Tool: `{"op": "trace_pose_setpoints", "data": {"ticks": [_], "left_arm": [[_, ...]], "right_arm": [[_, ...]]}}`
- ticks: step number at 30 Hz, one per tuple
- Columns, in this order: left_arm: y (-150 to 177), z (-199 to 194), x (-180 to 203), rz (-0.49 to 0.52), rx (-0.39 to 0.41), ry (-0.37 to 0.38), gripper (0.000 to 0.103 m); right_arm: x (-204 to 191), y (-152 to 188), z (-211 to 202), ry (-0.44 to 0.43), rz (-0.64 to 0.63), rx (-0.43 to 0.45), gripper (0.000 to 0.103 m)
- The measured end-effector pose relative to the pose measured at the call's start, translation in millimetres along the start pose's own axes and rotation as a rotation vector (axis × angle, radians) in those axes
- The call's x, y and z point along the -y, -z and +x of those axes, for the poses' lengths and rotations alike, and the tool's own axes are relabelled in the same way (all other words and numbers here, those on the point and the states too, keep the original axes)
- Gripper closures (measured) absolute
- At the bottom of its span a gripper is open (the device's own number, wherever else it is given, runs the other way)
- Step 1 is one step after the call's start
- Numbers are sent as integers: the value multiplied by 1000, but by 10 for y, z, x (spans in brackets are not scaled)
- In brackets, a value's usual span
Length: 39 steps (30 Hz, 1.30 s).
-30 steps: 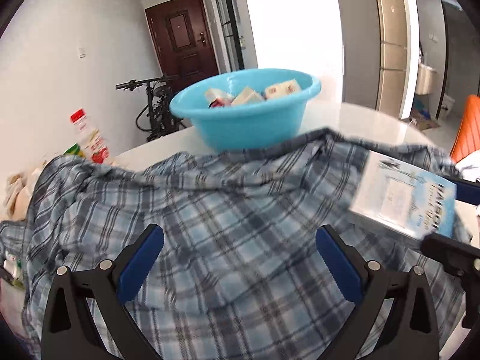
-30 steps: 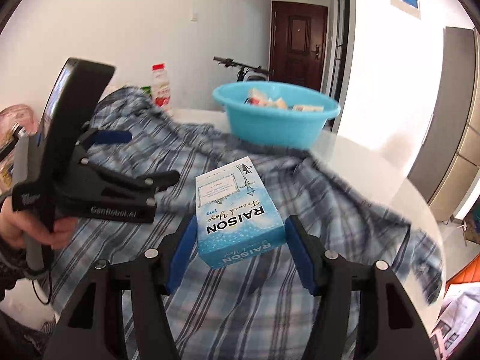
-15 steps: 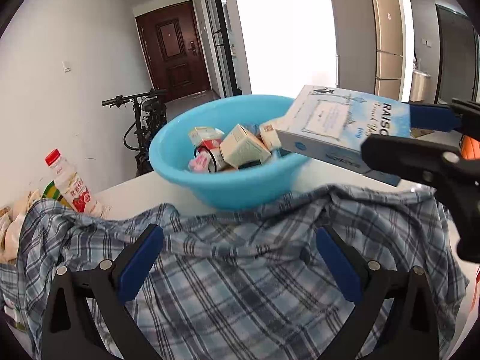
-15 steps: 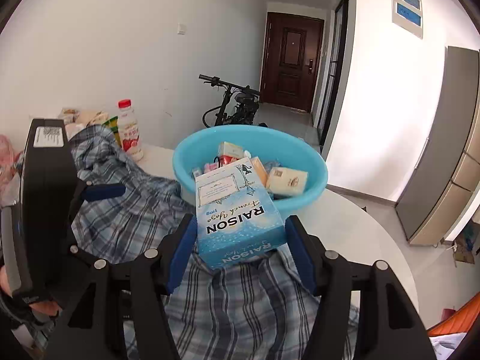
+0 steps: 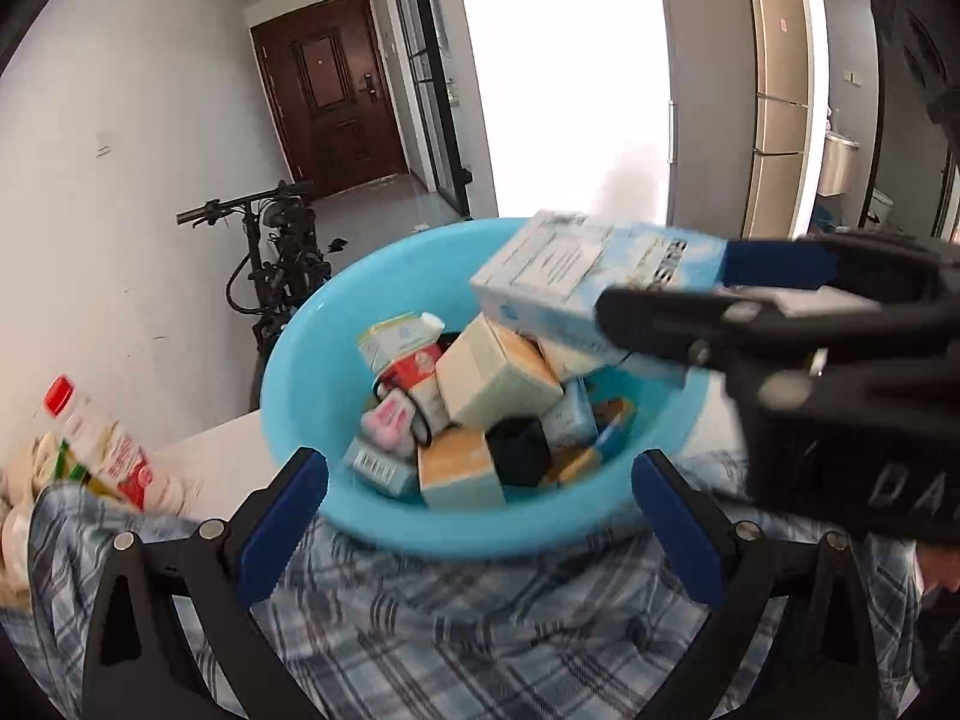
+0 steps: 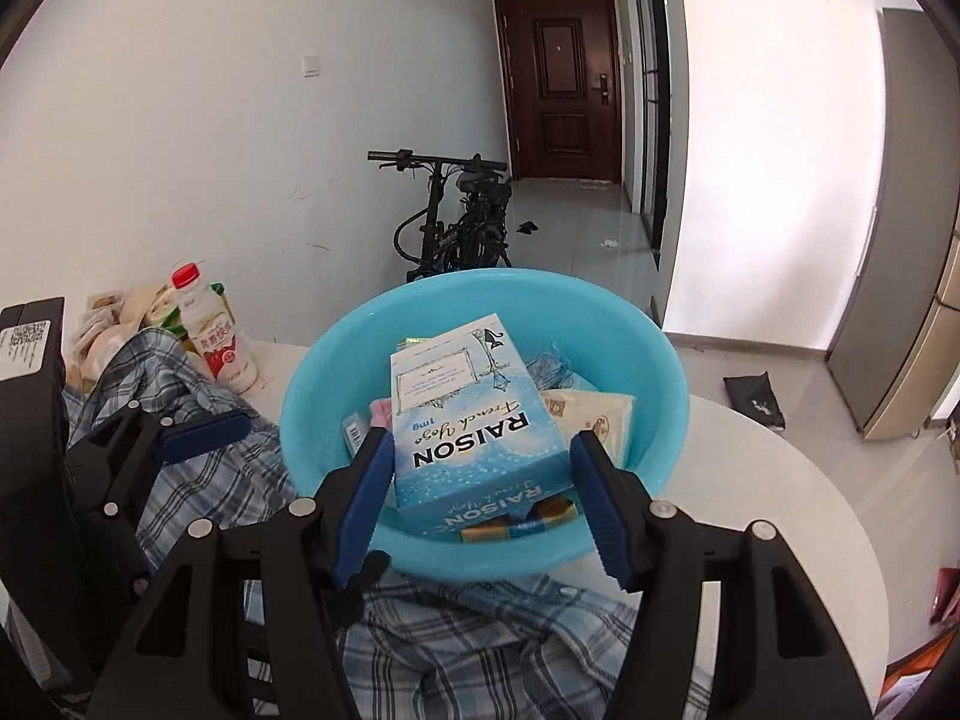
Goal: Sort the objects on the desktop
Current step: 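Carry the RAISON box over the blue basin with the right gripper, then lower the RAISON box into the basin and open the right gripper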
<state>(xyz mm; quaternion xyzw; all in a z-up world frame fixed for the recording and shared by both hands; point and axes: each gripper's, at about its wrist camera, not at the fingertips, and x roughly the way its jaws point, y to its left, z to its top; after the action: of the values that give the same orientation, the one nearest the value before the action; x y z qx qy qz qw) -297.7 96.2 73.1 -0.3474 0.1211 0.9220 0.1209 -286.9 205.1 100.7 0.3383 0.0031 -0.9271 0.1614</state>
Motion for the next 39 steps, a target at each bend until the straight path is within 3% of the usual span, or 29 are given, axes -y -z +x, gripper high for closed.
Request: {"op": "trace_pose_setpoints", "data": {"ticks": [3,8,25,31,39], "left_arm": [[-103,139,-64,-25,12,-13,0],[-210,405,-277,-95,-14,26,0],[-325,896,-505,-91,-63,-20,0],[-298,962,-432,-29,-72,-56,0],[-278,909,-400,-57,-79,-20,0]], "right_arm": [[79,-55,196,-37,49,-33,44],[144,-110,377,-29,46,-45,44],[381,-442,1065,17,92,-89,42],[431,-369,1241,49,99,-150,19],[415,-347,1095,53,70,-147,18]]}}
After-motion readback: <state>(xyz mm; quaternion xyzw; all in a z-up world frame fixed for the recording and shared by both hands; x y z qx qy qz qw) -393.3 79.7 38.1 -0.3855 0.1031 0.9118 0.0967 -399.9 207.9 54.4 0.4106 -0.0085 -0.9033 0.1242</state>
